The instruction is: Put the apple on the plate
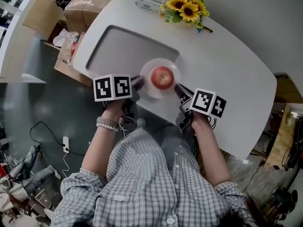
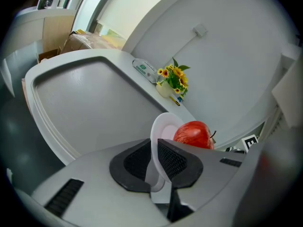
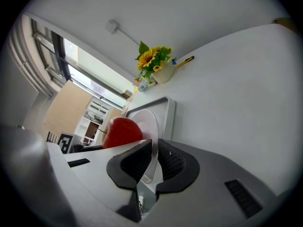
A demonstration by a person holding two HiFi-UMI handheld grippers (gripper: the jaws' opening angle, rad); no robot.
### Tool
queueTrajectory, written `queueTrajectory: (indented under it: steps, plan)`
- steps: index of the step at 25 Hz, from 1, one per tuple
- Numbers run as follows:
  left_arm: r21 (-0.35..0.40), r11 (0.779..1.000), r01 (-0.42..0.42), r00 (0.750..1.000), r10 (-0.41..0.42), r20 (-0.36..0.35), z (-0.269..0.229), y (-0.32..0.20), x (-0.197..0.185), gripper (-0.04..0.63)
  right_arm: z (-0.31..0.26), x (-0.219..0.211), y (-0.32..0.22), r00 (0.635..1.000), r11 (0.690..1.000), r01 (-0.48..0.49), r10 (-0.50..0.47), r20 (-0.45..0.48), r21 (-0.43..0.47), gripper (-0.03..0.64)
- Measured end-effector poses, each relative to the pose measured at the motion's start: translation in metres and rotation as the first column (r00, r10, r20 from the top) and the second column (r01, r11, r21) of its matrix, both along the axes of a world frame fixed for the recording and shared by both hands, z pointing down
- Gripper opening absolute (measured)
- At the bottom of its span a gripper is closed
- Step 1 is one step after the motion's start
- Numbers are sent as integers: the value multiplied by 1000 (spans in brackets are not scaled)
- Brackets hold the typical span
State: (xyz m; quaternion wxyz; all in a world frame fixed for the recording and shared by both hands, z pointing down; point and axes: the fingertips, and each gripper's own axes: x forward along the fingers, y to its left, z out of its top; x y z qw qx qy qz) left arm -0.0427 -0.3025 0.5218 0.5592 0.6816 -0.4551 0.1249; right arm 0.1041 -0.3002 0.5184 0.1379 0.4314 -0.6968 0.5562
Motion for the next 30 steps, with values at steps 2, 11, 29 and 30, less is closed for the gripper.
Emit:
queueTrajectory:
  steps: [2,11,29,30]
  plan:
    - [5,1000,18,1000,-18,4,-1,-3,-13,46,2,-13,-6,1000,1000,24,-24,6,1,52]
    - [-2,999,45,999,-45,24,15,-11,-58,48,16,-60,-31,991,991,133,-133,-32,-9,52]
    - [-60,997,39,994,-33,102,59,-17,-105,48,56,-109,-43,965,974,213,-222,-136,-83,52]
    - [-57,998,35,994,-29,104,59,-18,-104,48,56,-109,-43,963,973,215,-225,-147,-82,52]
